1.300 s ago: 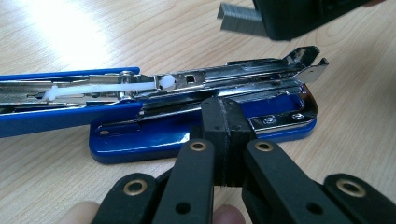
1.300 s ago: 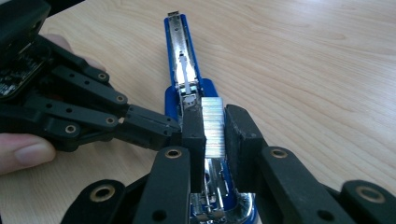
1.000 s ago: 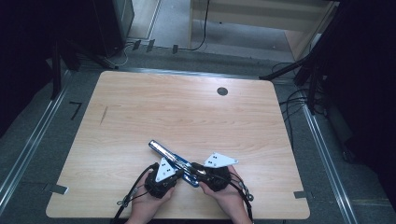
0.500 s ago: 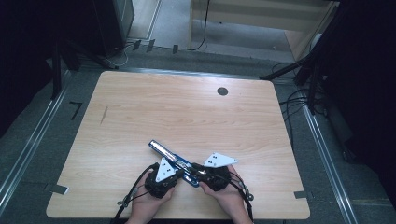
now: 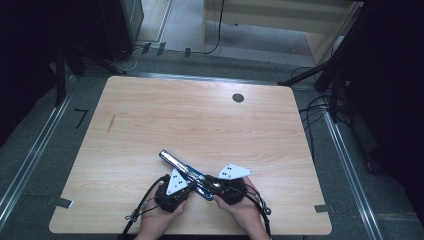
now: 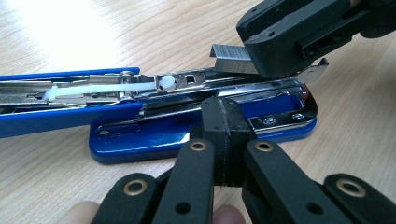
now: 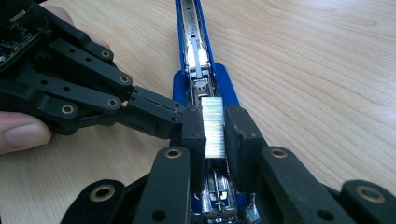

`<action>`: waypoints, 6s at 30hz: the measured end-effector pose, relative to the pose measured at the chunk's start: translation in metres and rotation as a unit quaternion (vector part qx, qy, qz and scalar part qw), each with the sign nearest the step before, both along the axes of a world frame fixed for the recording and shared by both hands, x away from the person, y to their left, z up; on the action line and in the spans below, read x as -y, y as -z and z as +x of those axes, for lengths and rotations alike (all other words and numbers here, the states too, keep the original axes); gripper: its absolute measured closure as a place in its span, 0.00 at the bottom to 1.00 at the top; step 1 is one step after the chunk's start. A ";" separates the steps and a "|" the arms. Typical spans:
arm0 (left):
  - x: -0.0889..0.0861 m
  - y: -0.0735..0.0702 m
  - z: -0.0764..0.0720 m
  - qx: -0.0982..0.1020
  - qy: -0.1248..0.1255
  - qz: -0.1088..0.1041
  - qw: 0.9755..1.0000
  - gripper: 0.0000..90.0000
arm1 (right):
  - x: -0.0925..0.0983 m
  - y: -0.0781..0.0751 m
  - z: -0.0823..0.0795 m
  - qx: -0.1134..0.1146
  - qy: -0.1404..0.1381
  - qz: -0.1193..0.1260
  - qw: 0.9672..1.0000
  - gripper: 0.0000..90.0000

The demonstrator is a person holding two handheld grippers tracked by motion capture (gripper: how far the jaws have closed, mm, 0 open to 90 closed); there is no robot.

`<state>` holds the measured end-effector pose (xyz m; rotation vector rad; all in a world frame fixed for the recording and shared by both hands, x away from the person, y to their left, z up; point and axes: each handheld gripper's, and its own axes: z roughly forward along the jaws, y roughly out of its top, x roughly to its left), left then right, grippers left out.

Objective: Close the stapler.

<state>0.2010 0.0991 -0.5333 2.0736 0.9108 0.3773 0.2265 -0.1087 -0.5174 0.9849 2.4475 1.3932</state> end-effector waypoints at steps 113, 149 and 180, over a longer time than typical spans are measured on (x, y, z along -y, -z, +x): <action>-0.003 0.000 0.000 -0.005 -0.007 -0.008 1.000 1.00 | -0.006 -0.011 0.008 0.006 0.000 -0.014 1.000 1.00; -0.068 -0.001 0.028 -0.051 -0.101 -0.019 0.993 1.00 | -0.035 -0.038 0.030 0.024 -0.009 -0.002 1.000 1.00; -0.076 -0.001 0.050 -0.057 -0.129 -0.027 0.990 1.00 | -0.092 -0.020 0.060 0.005 -0.036 -0.050 0.998 1.00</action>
